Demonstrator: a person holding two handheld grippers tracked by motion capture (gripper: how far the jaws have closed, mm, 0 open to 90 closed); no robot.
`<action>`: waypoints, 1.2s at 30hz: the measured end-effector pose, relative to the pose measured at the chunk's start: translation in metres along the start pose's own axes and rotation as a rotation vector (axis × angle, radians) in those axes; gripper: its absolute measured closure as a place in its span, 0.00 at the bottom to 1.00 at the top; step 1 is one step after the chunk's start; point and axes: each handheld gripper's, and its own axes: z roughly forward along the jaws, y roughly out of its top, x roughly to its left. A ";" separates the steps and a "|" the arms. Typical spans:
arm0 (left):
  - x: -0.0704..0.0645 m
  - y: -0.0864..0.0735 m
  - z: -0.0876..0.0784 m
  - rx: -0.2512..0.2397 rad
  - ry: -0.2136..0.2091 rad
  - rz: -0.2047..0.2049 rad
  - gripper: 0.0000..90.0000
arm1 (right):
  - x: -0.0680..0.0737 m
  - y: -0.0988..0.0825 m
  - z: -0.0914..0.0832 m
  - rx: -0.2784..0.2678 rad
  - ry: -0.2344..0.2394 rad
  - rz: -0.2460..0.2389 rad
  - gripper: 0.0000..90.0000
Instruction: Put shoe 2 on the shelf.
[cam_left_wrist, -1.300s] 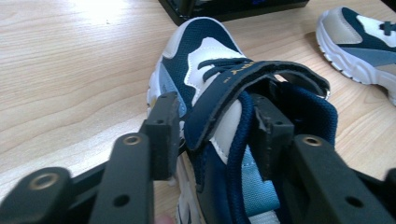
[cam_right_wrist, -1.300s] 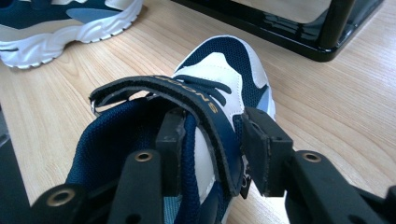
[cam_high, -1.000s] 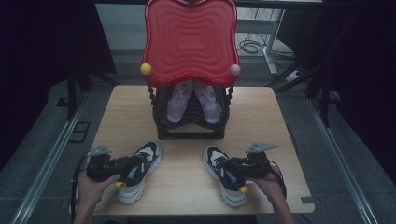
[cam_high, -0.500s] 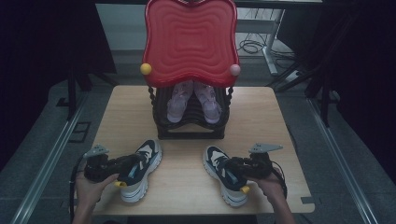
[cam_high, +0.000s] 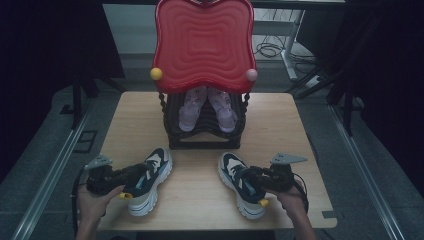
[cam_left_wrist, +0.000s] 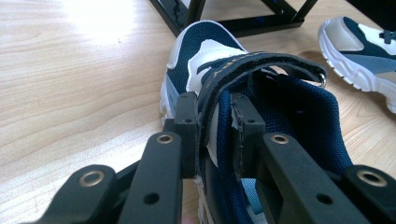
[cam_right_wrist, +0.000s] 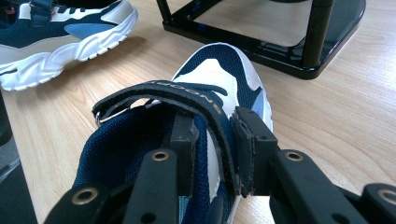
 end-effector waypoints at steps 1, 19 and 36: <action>0.000 0.000 -0.001 -0.007 -0.002 -0.002 0.84 | 0.000 0.000 0.000 -0.006 -0.001 0.001 0.78; 0.004 0.001 -0.014 -0.130 -0.063 -0.060 0.84 | -0.001 -0.005 -0.003 -0.087 0.010 0.032 0.78; 0.010 -0.002 -0.024 -0.225 -0.139 -0.129 0.85 | -0.010 -0.017 -0.025 -0.252 0.068 0.110 0.78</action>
